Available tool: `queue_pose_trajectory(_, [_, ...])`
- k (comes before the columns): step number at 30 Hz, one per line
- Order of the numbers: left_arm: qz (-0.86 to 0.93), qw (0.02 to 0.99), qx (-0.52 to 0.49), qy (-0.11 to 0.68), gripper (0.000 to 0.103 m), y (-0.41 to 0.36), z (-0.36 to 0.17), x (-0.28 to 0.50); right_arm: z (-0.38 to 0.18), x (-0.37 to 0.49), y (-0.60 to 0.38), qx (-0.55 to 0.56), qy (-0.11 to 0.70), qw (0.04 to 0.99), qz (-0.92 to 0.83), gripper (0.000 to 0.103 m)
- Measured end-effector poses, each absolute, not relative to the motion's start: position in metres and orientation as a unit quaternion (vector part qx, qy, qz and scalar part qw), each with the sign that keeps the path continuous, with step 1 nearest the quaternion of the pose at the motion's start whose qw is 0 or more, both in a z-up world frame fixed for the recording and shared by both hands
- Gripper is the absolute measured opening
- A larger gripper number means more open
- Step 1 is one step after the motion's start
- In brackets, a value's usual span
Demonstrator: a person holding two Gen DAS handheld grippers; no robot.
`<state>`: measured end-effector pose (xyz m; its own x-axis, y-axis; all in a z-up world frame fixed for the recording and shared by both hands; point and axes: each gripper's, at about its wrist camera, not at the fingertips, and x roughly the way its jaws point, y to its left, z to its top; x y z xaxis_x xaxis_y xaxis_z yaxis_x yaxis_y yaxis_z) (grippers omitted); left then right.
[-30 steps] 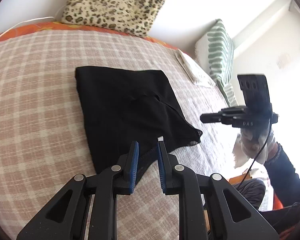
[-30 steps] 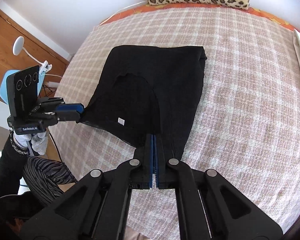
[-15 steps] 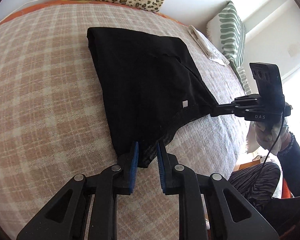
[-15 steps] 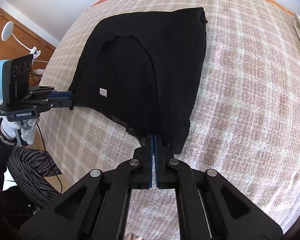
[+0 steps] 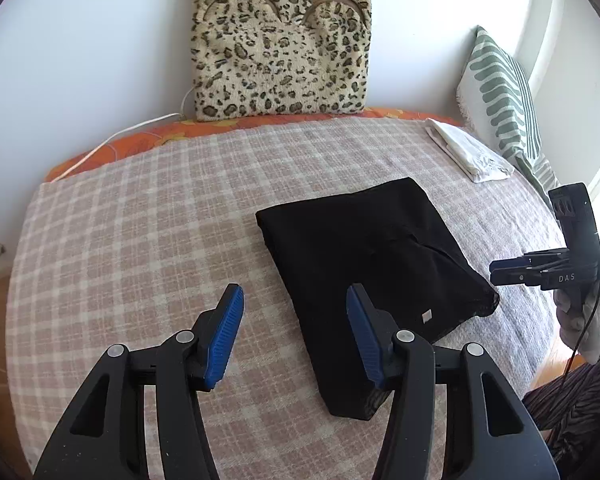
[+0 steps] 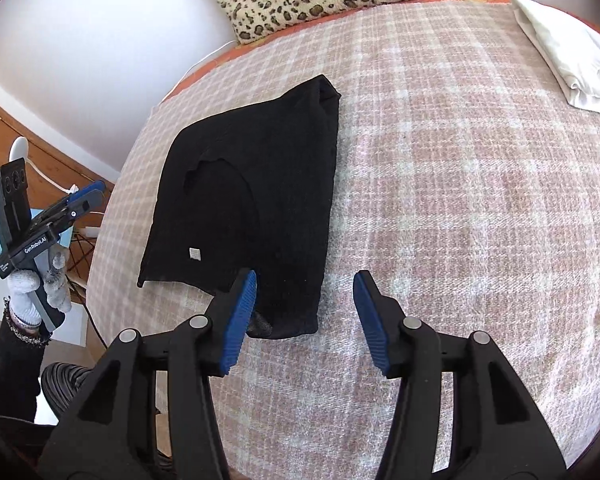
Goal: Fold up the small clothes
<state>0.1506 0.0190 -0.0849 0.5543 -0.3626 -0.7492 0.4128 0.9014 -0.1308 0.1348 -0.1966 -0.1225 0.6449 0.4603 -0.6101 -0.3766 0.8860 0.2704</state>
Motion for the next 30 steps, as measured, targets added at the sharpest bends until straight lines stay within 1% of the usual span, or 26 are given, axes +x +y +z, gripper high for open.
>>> queue_pose_trajectory(6, [-0.227, 0.882, 0.052, 0.410, 0.052, 0.004, -0.083, 0.168, -0.134, 0.146, -0.200, 0.073, 0.365, 0.899, 0.230, 0.053])
queue_pose_trajectory(10, [-0.243, 0.874, 0.039, 0.419, 0.053, 0.002, -0.088, 0.180, -0.136, 0.153, -0.200, 0.087, 0.372, 0.892, 0.241, 0.053])
queue_pose_trajectory(12, [-0.265, 0.855, -0.008, 0.446, 0.057, 0.007, -0.097, 0.195, -0.138, 0.154, -0.201, 0.093, 0.374, 0.889, 0.247, 0.053])
queue_pose_trajectory(16, [-0.296, 0.800, -0.144, 0.502, 0.058, 0.028, -0.126, 0.232, -0.142, 0.156, -0.209, 0.120, 0.378, 0.879, 0.265, 0.053])
queue_pose_trajectory(20, [-0.290, 0.770, -0.216, 0.526, 0.058, 0.041, -0.154, 0.258, -0.152, 0.160, -0.222, 0.179, 0.385, 0.850, 0.310, 0.053])
queue_pose_trajectory(25, [-0.283, 0.761, -0.255, 0.525, 0.058, 0.047, -0.170, 0.280, -0.160, 0.161, -0.228, 0.214, 0.378, 0.836, 0.335, 0.056])
queue_pose_trajectory(28, [-0.295, 0.759, -0.253, 0.522, 0.058, 0.041, -0.173, 0.285, -0.164, 0.167, -0.230, 0.239, 0.379, 0.820, 0.355, 0.056])
queue_pose_trajectory(30, [-0.302, 0.760, -0.249, 0.519, 0.058, 0.038, -0.173, 0.290, -0.164, 0.167, -0.225, 0.231, 0.377, 0.822, 0.360, 0.056])
